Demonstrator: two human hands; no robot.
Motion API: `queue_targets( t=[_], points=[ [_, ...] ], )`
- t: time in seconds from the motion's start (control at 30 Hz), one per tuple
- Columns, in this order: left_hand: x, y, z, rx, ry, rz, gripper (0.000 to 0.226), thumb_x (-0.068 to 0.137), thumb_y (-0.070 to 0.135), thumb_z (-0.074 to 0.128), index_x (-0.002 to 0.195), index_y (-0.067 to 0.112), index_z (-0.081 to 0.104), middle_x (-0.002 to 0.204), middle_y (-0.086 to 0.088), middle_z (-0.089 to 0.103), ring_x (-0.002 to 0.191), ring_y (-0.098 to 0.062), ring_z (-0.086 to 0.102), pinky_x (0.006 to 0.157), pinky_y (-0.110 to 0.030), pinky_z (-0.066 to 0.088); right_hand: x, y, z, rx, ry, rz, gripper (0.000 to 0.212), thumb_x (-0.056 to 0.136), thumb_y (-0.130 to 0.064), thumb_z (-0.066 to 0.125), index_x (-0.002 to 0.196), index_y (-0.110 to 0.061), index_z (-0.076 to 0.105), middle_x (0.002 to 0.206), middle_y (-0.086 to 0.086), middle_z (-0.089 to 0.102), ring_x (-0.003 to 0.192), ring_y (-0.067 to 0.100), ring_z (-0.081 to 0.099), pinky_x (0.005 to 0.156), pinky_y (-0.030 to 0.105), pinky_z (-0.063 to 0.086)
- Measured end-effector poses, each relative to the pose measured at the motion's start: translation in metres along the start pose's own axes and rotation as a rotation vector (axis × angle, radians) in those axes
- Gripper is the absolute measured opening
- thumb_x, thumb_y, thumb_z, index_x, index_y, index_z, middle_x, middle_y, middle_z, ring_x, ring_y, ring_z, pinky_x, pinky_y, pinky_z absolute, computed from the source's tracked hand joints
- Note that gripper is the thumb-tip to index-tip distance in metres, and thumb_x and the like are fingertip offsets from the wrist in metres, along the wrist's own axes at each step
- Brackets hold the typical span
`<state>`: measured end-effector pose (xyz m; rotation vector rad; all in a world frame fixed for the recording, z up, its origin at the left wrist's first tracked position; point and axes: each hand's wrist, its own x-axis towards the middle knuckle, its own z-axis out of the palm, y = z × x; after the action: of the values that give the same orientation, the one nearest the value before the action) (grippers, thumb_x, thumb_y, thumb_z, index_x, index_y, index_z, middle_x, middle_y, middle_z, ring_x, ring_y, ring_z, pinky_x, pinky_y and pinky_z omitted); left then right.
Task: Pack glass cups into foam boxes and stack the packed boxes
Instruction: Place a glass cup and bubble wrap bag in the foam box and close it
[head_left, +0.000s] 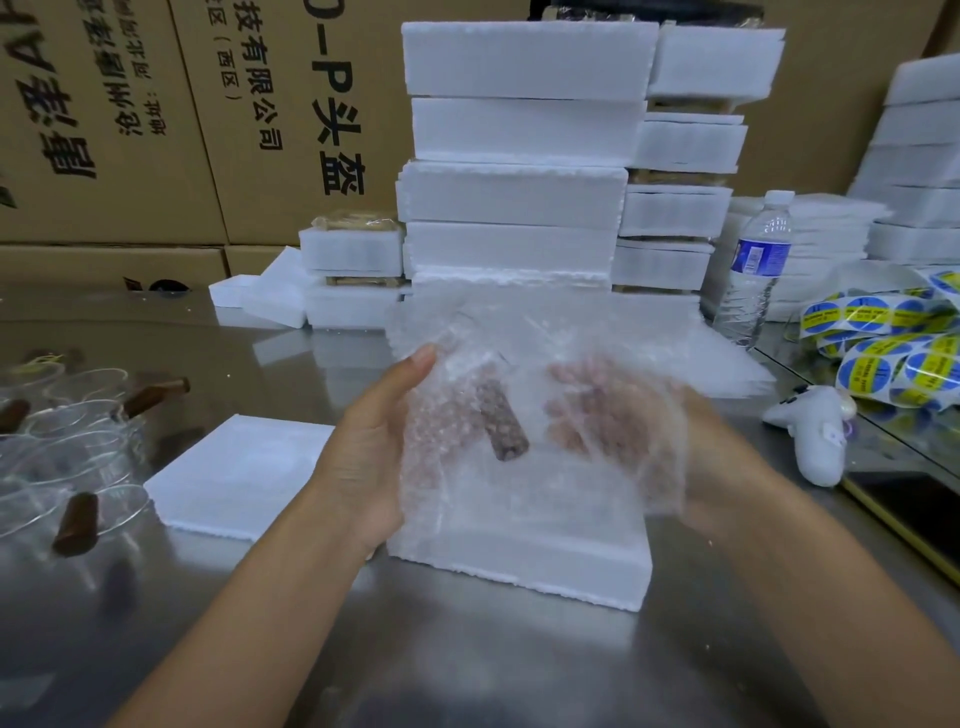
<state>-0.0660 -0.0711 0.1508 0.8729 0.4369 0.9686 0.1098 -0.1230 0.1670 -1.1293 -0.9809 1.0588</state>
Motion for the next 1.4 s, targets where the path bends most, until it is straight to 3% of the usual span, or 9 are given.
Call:
queue_targets(
  t=[0.17,0.27,0.37,0.47,0.57,0.83,1.03,1.2,1.4],
  points=[
    [0.006,0.004,-0.007,-0.347,-0.071,0.140,0.096,0.034,0.021,0.094,0.124,0.015,0.059,0.120,-0.009,0.062,0.109,-0.026,0.060,0.103,-0.036,0.044,0.003,-0.005,-0.024,0.077,0.502,-0.467,0.020,0.094,-0.038,0.051,0.083,-0.026,0.063,0.074,-0.008,0.067,0.077,0.008,0.066,0.072,0.022,0.047],
    [0.007,0.003,-0.007,-0.410,-0.104,0.194,0.084,0.034,0.017,0.094,0.113,0.017,0.064,0.112,-0.007,0.066,0.102,-0.025,0.062,0.096,-0.037,0.050,0.002,0.002,-0.015,0.061,0.357,-0.399,0.052,0.068,-0.072,0.053,0.098,-0.029,0.054,0.098,-0.009,0.064,0.089,0.006,0.067,0.079,0.024,0.047],
    [0.007,0.003,-0.006,-0.406,-0.130,0.217,0.081,0.034,0.014,0.094,0.110,0.015,0.065,0.106,-0.007,0.068,0.094,-0.024,0.065,0.084,-0.033,0.056,0.004,0.009,-0.004,0.004,0.043,-0.193,0.093,0.035,-0.088,0.059,0.105,-0.027,0.054,0.096,-0.010,0.071,0.082,0.010,0.071,0.076,0.021,0.054],
    [0.008,0.001,-0.004,-0.397,-0.132,0.208,0.086,0.033,0.013,0.095,0.113,0.014,0.065,0.109,-0.008,0.069,0.094,-0.023,0.066,0.085,-0.032,0.055,0.001,0.018,0.000,-0.138,-0.122,-0.175,0.063,0.054,-0.063,0.073,0.096,-0.017,0.064,0.095,-0.002,0.073,0.082,0.015,0.071,0.073,0.021,0.054],
    [0.008,-0.001,-0.003,-0.385,-0.134,0.214,0.091,0.034,0.013,0.095,0.119,0.014,0.063,0.115,-0.011,0.067,0.100,-0.026,0.065,0.090,-0.035,0.054,-0.003,0.018,-0.001,-0.147,-0.081,-0.256,0.023,0.063,-0.042,0.069,0.074,-0.021,0.071,0.076,-0.002,0.072,0.072,0.011,0.069,0.072,0.024,0.055],
    [0.010,-0.009,-0.001,-0.320,-0.191,0.160,0.062,0.039,0.015,0.094,0.098,0.018,0.076,0.112,-0.008,0.069,0.101,-0.025,0.066,0.091,-0.035,0.052,-0.003,0.011,-0.005,-0.126,0.092,-0.335,0.015,0.081,-0.031,0.065,0.067,-0.029,0.070,0.066,-0.009,0.066,0.068,0.007,0.063,0.087,0.038,0.048],
    [0.008,-0.015,0.003,0.111,-0.171,0.219,0.091,0.032,0.029,0.095,0.116,0.029,0.060,0.105,0.003,0.071,0.099,-0.016,0.068,0.084,-0.031,0.054,0.001,0.009,-0.009,-0.052,0.230,-0.398,0.023,0.088,-0.028,0.062,0.066,-0.027,0.070,0.065,-0.003,0.064,0.061,0.009,0.055,0.065,0.020,0.045],
    [-0.001,-0.018,0.005,0.615,-0.169,0.264,0.072,0.054,0.032,0.084,0.117,0.037,0.051,0.107,0.014,0.068,0.099,-0.004,0.066,0.074,-0.013,0.050,0.000,0.008,-0.009,-0.047,0.273,-0.457,0.024,0.090,-0.020,0.061,0.066,-0.020,0.065,0.054,-0.009,0.061,0.052,0.003,0.053,0.056,0.012,0.044],
    [-0.006,-0.022,0.006,1.014,-0.101,0.384,0.070,0.053,0.062,0.076,0.113,0.053,0.041,0.109,0.029,0.059,0.101,0.004,0.060,0.080,-0.017,0.049,-0.003,0.009,-0.008,-0.114,0.289,-0.577,0.015,0.083,-0.015,0.068,0.071,-0.025,0.067,0.057,-0.007,0.064,0.054,0.004,0.058,0.058,0.011,0.045]
  ],
)
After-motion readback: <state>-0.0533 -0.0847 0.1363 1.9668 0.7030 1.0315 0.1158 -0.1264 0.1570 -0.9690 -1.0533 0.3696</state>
